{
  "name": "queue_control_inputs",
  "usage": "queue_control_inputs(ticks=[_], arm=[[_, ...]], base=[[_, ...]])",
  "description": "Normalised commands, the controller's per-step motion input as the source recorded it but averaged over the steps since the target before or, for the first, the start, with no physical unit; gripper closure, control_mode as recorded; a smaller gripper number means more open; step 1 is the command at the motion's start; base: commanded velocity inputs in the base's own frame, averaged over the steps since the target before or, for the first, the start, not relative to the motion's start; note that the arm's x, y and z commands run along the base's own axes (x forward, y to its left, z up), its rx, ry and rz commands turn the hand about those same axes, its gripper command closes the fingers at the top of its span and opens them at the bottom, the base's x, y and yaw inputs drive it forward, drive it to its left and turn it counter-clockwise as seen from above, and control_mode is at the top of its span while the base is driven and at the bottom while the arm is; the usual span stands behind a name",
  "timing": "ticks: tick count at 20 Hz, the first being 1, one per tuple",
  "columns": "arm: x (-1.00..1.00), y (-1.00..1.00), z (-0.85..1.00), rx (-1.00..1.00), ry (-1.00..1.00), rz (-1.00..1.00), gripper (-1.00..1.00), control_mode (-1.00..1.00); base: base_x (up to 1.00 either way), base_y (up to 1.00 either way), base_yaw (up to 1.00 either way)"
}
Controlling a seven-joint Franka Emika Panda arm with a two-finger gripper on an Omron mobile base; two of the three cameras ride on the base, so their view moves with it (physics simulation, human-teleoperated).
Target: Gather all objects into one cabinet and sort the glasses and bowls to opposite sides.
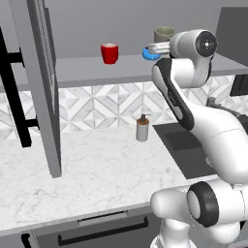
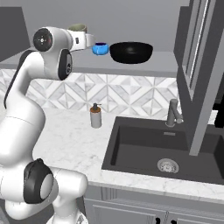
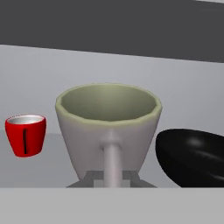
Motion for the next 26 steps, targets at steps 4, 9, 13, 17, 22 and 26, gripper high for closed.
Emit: queue_control_inputs(ticks=[4,9,13,17,22,26], arm=[[0.21,0.49,0.00,0.00,0.00,0.00,1.00,-1.00],[0.38,0.68,0.00,0.00,0.00,0.00,1.00,-1.00],[0.52,0.44,0.00,0.00,0.04,0.00,1.00,-1.00],[0.44,0.06,-0.07,0.03,0.19,0.00,1.00,-1.00],[0.17,0.00,-0.13,0.05,0.29,0.00,1.00,-1.00],[0.16,0.00,-0.01,0.03,0.16,0.00,1.00,-1.00]], base=[[0.00,0.00,0.00],[0.00,0.00,0.00],[0.00,0.00,0.00],[0.00,0.00,0.00],[0.00,0.00,0.00],[0.00,0.00,0.00]])
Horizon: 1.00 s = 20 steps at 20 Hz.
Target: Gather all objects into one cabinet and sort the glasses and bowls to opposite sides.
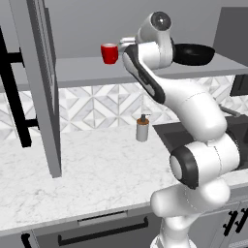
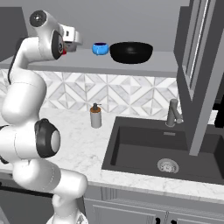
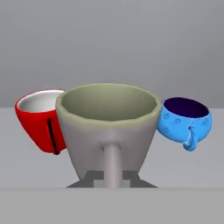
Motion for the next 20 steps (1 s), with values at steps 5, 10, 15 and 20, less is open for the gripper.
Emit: queue_control_inputs(ticks=[5,10,15,20], arm=[[0.05,0.00,0.00,0.00,0.00,0.00,1.00,-1.00],[0.00,0.00,-0.28,0.00,0.00,0.00,1.00,-1.00],[0.00,0.00,-0.37,0.00,0.00,0.00,1.00,-1.00],[0.13,-0.02,-0.17,0.00,0.00,0.00,1.00,-1.00]], base=[[0.00,0.00,0.00],[0.00,0.00,0.00],[0.00,0.00,0.00],[0.00,0.00,0.00]])
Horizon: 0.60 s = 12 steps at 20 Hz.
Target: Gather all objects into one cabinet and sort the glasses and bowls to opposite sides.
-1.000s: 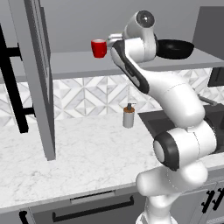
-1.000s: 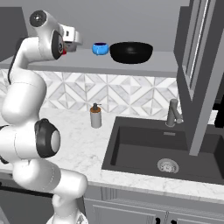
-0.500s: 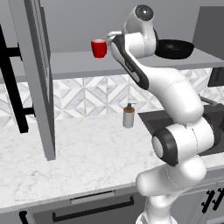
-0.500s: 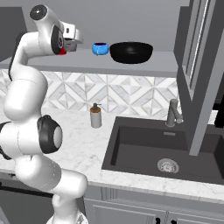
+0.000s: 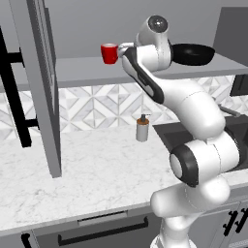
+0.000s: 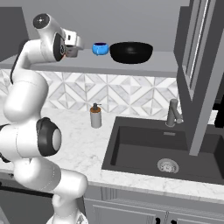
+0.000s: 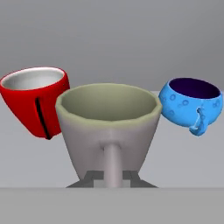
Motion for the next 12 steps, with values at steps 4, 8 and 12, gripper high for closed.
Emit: queue_control_inputs(ticks=[4,8,12], arm=[[0.23,-0.11,-0.09,0.00,0.00,0.00,1.00,-1.00],[0.26,-0.12,-0.08,0.00,0.00,0.00,1.00,-1.00],[0.31,-0.03,-0.10,0.00,0.00,0.00,1.00,-1.00]], base=[[0.00,0.00,0.00],[0.00,0.00,0.00],[0.00,0.00,0.00]])
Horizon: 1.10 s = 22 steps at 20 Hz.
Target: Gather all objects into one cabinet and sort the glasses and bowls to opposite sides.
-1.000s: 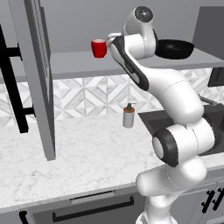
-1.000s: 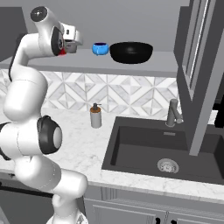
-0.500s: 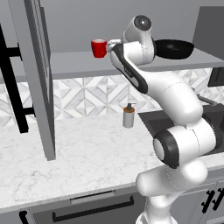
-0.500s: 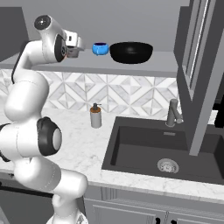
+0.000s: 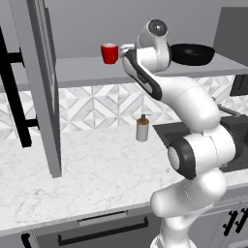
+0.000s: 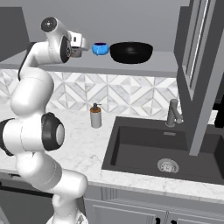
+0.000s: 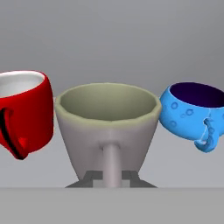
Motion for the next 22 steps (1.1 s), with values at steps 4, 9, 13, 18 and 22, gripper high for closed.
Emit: queue_control_inputs(ticks=[4,9,13,18,22], arm=[[0.28,0.00,-0.11,0.00,0.00,0.00,1.00,-1.00],[0.20,0.00,-0.10,0.00,0.00,0.00,1.00,-1.00],[0.18,0.00,-0.14,0.00,0.00,0.00,1.00,-1.00],[0.16,0.00,-0.17,0.00,0.00,0.00,1.00,-1.00],[0.18,0.00,-0.19,0.00,0.00,0.00,1.00,-1.00]], base=[[0.00,0.00,0.00],[0.00,0.00,0.00],[0.00,0.00,0.00],[0.00,0.00,0.00],[0.00,0.00,0.00]])
